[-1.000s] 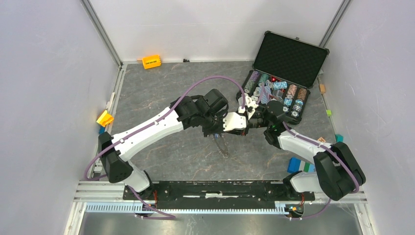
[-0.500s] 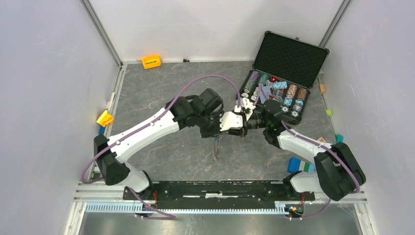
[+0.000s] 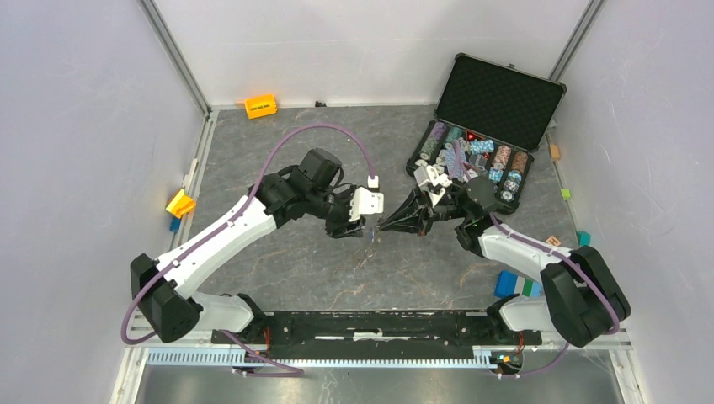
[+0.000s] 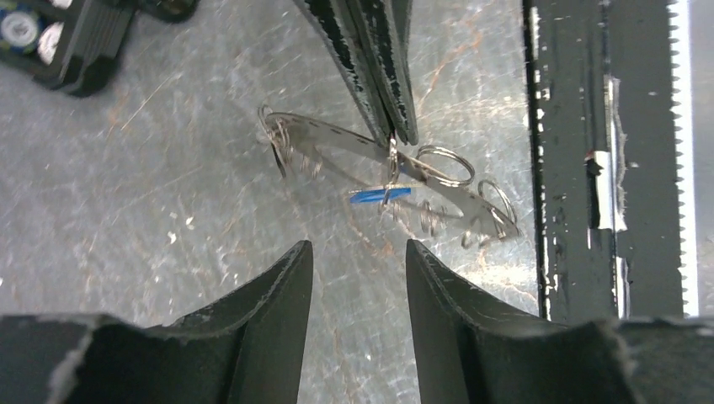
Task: Put the keys on the keyring
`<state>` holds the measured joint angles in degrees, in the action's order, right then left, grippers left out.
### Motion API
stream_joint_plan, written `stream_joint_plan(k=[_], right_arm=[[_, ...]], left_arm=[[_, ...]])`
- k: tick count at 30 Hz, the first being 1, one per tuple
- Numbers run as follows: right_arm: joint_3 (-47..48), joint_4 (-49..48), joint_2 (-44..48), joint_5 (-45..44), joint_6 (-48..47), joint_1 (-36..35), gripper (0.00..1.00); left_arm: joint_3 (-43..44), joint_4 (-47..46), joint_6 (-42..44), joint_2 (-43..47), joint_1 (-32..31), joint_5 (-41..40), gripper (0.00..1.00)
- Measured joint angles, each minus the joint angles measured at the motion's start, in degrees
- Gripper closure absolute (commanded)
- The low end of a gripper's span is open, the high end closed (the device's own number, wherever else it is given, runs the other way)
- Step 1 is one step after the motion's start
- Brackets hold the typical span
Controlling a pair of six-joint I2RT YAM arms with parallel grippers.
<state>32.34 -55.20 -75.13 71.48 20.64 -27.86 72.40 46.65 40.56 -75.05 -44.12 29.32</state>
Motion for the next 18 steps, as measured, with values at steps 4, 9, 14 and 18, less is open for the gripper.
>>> stream_joint_plan(k=[4, 9, 14, 18], right_arm=[[-0.79, -10.19, -0.87, 1.16, 7.85, 0.17, 1.00], [-1.05, -16.50, -1.86, 1.92, 13.42, 0.24, 1.00], [-1.09, -16.90, -1.86, 1.99, 13.57, 0.26, 1.00], [-1.07, -14.60, -1.79, 1.95, 11.52, 0.28, 1.00]], left_arm=[[-0.94, -1.60, 1.95, -0.70, 0.37, 5.60, 0.54], [-0.94, -2.99, 2.73, -1.46, 0.39, 10.40, 0.60], [-0.94, -3.32, 3.17, -2.25, 0.39, 13.57, 0.67], [-0.94, -3.32, 3.26, -2.56, 0.39, 14.71, 0.70]])
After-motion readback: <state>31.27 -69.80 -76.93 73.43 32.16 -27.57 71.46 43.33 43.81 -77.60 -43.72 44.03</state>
